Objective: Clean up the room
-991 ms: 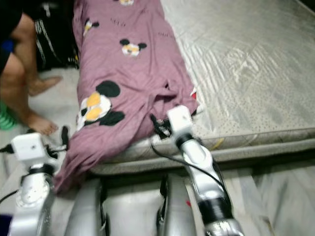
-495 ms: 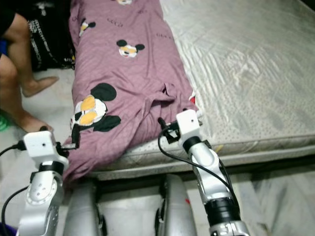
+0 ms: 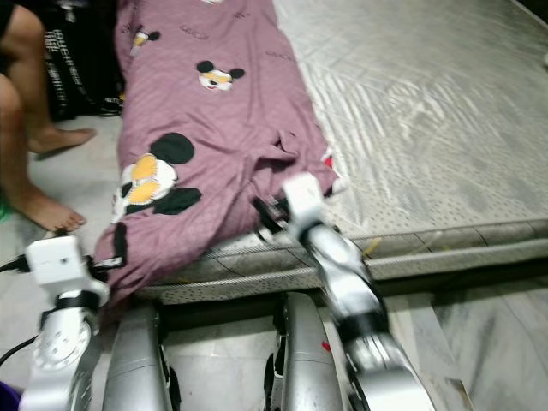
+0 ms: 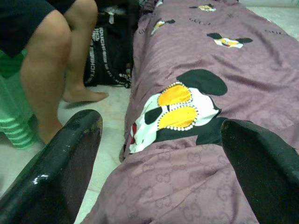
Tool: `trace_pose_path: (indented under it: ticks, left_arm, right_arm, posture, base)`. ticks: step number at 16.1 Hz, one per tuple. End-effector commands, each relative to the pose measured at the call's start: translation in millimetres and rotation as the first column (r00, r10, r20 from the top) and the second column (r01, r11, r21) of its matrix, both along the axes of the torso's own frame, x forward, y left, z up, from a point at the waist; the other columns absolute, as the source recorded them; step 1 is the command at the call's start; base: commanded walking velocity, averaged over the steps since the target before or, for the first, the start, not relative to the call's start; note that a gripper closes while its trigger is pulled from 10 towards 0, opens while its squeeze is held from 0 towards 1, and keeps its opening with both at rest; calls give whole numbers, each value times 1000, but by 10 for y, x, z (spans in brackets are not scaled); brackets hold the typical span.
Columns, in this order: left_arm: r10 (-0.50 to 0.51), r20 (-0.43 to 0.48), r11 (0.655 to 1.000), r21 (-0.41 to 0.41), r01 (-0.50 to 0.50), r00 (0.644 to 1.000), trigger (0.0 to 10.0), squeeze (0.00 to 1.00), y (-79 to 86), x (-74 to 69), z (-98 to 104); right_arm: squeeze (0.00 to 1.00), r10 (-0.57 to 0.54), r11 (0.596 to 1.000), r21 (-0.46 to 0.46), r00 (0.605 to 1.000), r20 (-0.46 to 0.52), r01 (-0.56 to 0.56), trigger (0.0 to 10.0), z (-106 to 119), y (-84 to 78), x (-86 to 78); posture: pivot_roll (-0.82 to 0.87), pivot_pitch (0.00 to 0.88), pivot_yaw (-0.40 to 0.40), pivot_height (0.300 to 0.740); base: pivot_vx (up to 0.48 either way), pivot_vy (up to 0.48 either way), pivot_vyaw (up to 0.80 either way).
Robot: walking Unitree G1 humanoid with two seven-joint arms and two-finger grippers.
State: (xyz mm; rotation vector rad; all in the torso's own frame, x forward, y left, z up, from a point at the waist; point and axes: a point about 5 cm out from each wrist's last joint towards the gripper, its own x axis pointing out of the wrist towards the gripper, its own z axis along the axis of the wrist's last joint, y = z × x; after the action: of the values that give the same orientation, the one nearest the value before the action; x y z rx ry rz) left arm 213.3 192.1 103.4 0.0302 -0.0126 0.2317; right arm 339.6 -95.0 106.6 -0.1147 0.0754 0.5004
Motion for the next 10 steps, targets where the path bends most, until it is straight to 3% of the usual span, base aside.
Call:
trace_pose_path:
  ticks: [1, 3, 5, 7, 10]
  left_arm:
    - [15, -5, 1000, 10, -15, 1000, 10000, 0, 8, -41, 27]
    - [32, -14, 999, 22, -31, 999, 10000, 0, 43, -134, 51]
    - [41, -17, 999, 31, -40, 999, 10000, 0, 72, -180, 76]
    - [45, -20, 998, 35, -44, 999, 10000, 0, 80, -213, 90]
    - [36, -29, 999, 32, -35, 999, 10000, 0, 32, -208, 85]
  right_arm:
    - [0, -5, 1000, 8, 1000, 2, 5, 10000, 1, 51, 32]
    - [0, -23, 999, 47, 999, -28, 25, 10000, 37, 233, 139]
    - [0, -26, 1000, 7, 1000, 0, 26, 10000, 87, 363, 177]
    - [0, -132, 989, 69, 991, -2, 132, 10000, 164, 353, 251]
    - [0, -234, 970, 71, 972, 33, 231, 10000, 243, 219, 325]
  posture:
    - [129, 168, -92, 554]
    - [185, 181, -95, 554]
    - [208, 189, -94, 554]
    - [220, 197, -89, 554]
    - [218, 201, -84, 554]
  base:
    - [0, 0, 0]
    - [0, 0, 0]
    - [0, 0, 397]
    - [0, 0, 391]
    - [0, 0, 0]
